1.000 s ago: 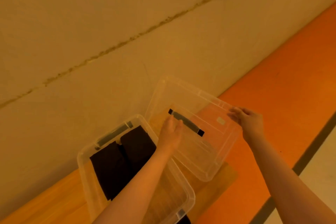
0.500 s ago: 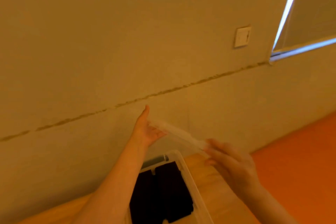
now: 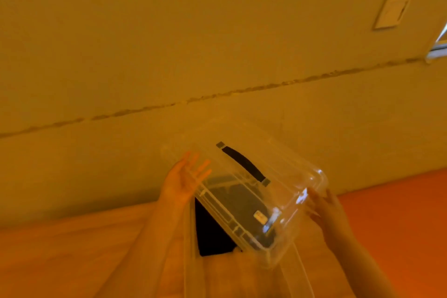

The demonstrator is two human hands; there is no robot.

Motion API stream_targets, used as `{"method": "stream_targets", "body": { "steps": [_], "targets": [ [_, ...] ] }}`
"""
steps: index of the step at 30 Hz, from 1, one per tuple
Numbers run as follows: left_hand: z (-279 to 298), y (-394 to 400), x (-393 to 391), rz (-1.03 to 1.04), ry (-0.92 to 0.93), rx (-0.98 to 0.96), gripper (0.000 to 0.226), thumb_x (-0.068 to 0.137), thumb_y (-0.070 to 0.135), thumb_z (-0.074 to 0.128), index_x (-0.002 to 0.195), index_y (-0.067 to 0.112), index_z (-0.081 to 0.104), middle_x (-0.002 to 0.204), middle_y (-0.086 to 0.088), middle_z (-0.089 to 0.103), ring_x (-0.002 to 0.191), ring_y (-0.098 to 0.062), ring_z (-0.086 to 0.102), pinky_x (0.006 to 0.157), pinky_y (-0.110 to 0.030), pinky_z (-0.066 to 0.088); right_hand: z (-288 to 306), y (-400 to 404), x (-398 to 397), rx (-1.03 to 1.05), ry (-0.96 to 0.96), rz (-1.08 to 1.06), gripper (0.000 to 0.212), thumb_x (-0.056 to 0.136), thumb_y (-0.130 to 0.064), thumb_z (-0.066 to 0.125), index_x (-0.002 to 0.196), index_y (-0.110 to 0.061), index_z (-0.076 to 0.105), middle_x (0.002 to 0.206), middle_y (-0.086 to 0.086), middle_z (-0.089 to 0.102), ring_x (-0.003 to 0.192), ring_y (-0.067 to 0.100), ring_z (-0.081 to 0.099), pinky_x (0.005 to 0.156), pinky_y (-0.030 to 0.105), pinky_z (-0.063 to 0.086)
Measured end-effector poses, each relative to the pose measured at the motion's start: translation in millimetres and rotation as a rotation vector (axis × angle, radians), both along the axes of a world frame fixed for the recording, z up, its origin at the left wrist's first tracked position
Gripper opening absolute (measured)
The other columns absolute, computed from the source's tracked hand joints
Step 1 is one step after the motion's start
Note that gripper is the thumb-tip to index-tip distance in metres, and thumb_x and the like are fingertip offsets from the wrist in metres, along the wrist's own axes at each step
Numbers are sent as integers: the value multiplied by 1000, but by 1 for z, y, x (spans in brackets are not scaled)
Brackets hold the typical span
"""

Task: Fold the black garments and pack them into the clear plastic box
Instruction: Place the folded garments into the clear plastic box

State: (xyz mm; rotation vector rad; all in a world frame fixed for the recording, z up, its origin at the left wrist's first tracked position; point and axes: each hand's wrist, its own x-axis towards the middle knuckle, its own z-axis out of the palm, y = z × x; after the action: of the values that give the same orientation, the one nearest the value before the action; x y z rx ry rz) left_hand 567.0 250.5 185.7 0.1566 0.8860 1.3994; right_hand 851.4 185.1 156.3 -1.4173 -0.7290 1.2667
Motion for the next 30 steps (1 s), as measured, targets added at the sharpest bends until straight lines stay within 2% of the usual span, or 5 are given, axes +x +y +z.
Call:
{"method": "stream_targets", "body": {
  "steps": [5, 11, 19, 23, 30],
  "targets": [
    [-17, -6, -25, -38, 214, -122, 34, 98, 21, 41, 131, 15, 45, 126, -9, 54, 119, -34, 51, 77, -39, 48, -25, -8, 12, -261, -44, 68, 41, 82, -10, 65, 119, -1, 52, 87, 12, 60, 72, 23, 58, 56, 30, 47],
    [-65, -4, -39, -73, 969, -340, 25, 94, 26, 53, 110, 8, 59, 81, -2, 55, 70, -14, 53, 60, -26, 45, -61, -64, -2, -482, -412, 120, 30, 68, -14, 80, 77, 1, 56, 73, 15, 59, 67, 25, 56, 58, 36, 46],
    [-95, 7, -25, -249, 1002, -291, 31, 94, 21, 51, 123, 10, 55, 97, -5, 60, 83, -17, 55, 73, -30, 46, -71, -102, -31, -528, -546, 54, 24, 77, -11, 73, 86, -9, 51, 92, 10, 58, 74, 16, 51, 61, 30, 38],
    [-108, 11, -27, -212, 1057, -275, 64, 90, 16, 59, 146, 18, 27, 143, -13, 42, 127, -33, 44, 100, -46, 42, -73, -108, -36, -496, -570, 7, 29, 84, -17, 66, 108, -10, 52, 102, 7, 55, 82, 18, 52, 67, 30, 40],
    [-107, 2, -43, -340, 962, -444, 26, 94, 17, 52, 118, 6, 54, 115, -19, 59, 101, -33, 57, 78, -37, 47, -75, -105, -56, -652, -501, 28, 47, 98, -27, 43, 137, -2, 38, 133, 18, 46, 102, 32, 52, 84, 42, 45]
  ]
}}
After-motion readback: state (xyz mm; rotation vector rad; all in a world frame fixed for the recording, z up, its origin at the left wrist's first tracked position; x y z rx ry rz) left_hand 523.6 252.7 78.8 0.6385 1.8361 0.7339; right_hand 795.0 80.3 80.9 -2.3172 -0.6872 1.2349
